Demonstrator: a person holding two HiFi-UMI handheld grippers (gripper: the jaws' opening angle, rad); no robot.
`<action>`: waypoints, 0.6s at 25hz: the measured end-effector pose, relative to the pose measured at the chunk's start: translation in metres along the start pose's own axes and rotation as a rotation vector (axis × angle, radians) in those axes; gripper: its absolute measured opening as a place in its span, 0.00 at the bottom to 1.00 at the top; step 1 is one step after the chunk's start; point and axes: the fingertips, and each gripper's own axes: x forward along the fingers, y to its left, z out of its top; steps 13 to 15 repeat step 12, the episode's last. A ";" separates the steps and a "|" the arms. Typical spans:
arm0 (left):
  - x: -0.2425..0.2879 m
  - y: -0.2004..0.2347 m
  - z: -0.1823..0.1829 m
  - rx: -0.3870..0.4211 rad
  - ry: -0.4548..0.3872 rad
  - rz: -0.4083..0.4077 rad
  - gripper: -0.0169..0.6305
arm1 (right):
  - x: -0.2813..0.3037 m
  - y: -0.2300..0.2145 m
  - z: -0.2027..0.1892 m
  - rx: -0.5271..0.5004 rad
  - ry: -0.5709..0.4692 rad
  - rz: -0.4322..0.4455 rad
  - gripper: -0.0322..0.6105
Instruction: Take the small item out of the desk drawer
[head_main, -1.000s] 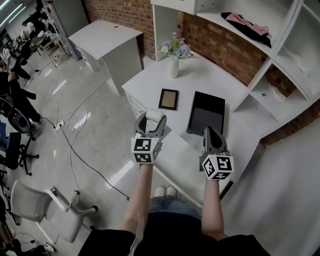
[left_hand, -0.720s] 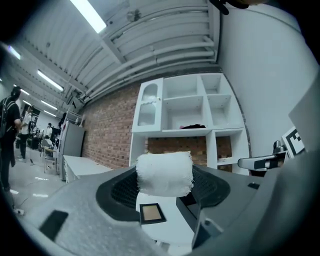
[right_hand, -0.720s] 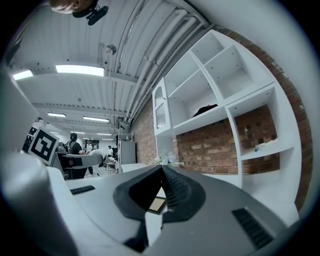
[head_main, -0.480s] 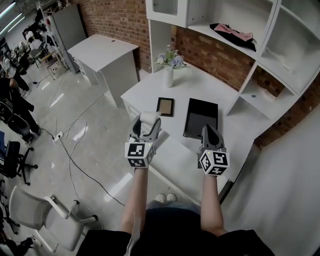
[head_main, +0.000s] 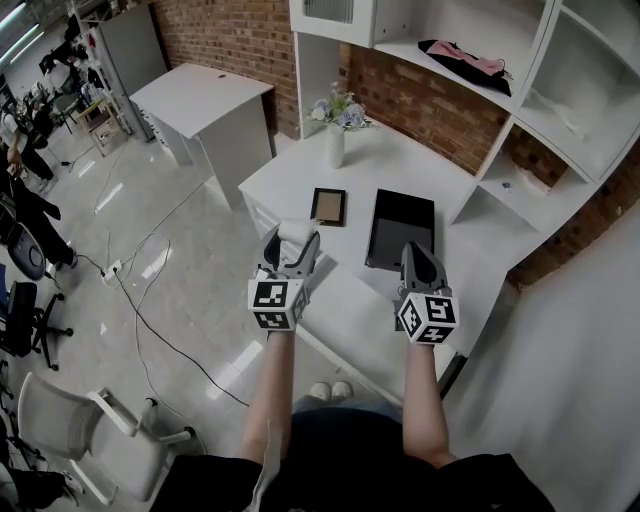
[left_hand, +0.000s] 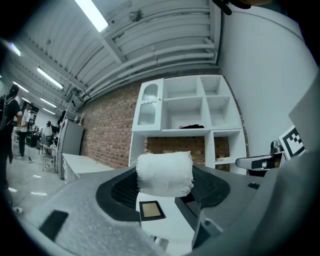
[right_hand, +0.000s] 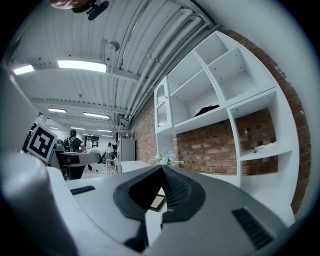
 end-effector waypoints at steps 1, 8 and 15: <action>0.000 0.000 -0.001 -0.001 0.002 0.001 0.47 | 0.000 0.001 -0.001 0.000 0.002 0.001 0.05; 0.001 0.000 -0.005 -0.007 0.012 -0.001 0.47 | 0.000 0.001 -0.003 -0.001 0.009 0.004 0.05; 0.002 0.000 -0.009 -0.011 0.018 -0.002 0.47 | 0.000 0.001 -0.005 0.000 0.011 0.004 0.05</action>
